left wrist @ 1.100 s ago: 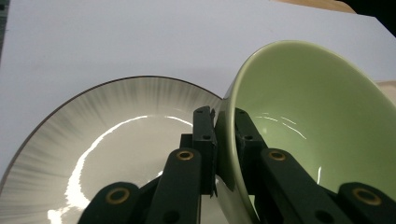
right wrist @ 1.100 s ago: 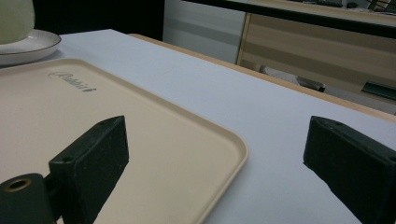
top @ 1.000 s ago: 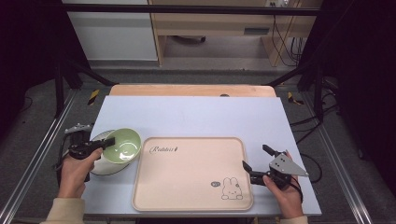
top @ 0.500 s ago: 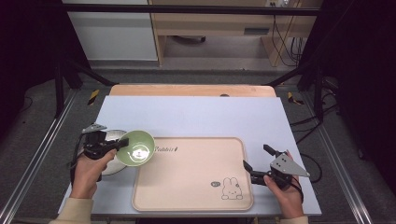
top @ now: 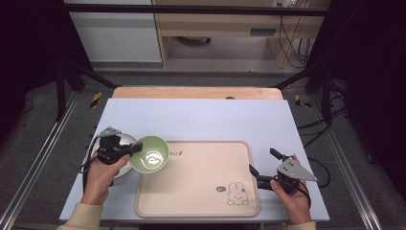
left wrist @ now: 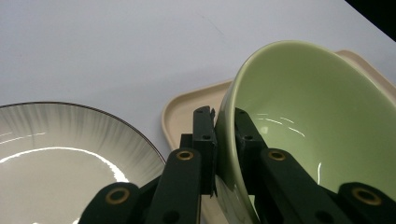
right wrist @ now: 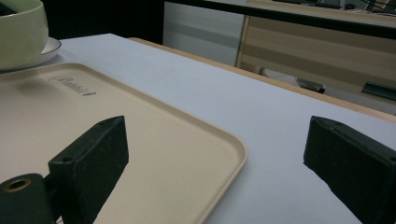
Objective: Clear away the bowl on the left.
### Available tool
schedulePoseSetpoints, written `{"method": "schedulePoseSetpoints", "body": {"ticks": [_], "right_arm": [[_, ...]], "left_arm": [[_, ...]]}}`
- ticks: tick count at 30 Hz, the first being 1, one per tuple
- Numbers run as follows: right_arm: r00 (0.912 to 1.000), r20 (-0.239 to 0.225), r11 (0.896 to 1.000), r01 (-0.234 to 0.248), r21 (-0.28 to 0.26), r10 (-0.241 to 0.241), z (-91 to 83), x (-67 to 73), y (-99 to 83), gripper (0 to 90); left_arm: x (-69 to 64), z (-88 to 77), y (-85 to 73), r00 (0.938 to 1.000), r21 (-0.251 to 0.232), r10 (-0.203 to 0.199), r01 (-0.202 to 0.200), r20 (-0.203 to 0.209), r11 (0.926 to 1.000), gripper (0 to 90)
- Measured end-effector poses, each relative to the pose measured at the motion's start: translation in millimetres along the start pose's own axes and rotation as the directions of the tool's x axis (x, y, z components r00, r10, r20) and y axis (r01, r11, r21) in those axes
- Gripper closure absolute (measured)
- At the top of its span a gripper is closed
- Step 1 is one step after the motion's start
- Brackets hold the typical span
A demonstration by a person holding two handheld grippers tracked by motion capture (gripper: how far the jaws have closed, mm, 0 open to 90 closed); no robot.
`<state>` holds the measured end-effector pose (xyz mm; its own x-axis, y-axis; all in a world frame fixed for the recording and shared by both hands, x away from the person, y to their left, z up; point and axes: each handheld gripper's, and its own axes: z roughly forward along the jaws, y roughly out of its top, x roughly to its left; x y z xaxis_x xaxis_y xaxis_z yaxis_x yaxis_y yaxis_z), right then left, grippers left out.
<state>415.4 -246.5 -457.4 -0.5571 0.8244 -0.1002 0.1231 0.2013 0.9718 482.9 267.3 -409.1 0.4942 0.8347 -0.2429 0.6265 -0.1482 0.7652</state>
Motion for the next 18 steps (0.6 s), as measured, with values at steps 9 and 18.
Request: {"method": "schedulePoseSetpoints", "body": {"ticks": [9,18], "right_arm": [[1.0000,-0.007,1.000,-0.005,-0.007,0.005,0.0,0.3,0.2,6.6],[0.9999,-0.006,1.000,-0.010,-0.015,0.010,-1.0,0.1,0.8,6.5]], "left_arm": [[-13.4,8.5,1.4,0.9995,0.015,0.023,-0.024,0.020,0.9996,82.3],[-29.7,26.5,3.7,0.9978,0.052,0.054,-0.056,0.039,0.9971,82.3]]}}
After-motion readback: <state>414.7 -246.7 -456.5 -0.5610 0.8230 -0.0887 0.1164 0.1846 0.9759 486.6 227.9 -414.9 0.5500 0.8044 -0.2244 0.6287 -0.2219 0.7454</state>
